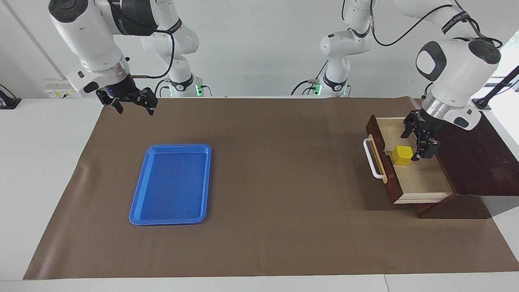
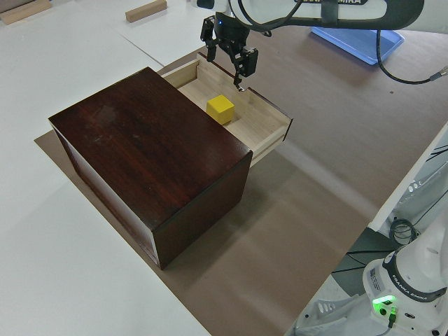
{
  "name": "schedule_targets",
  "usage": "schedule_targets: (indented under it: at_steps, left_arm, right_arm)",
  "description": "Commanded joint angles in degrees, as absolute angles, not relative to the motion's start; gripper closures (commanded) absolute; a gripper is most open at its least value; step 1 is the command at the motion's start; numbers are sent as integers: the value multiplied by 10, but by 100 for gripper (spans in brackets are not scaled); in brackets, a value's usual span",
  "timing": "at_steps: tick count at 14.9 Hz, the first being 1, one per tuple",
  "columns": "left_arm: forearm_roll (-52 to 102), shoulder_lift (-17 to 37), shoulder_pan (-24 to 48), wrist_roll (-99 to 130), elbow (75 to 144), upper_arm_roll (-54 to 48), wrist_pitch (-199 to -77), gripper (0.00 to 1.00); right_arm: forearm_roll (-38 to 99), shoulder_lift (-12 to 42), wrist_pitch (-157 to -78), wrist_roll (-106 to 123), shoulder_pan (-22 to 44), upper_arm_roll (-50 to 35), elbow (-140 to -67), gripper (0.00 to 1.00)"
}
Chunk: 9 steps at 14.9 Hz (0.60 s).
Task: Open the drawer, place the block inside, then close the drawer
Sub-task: 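Open the left gripper and lift it off the block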
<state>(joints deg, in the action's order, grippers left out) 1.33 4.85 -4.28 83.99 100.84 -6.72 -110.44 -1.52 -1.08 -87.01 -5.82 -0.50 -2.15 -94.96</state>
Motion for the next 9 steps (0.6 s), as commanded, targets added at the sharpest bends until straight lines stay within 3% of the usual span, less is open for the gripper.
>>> schedule_targets:
  at_steps: [1,4,9]
  left_arm:
    - [18,40,7,870,1045,-61,-1104,0]
    - [-10,39,33,898,1087,-61,-1142,0]
    - [-19,38,6,854,1100,-60,-1158,0]
  right_arm:
    - [-24,-19,-877,-47,-13,-26,-962,0]
    - [-24,-19,-877,-47,-14,-26,-962,0]
    - [-24,-19,-877,-47,-13,-26,-962,0]
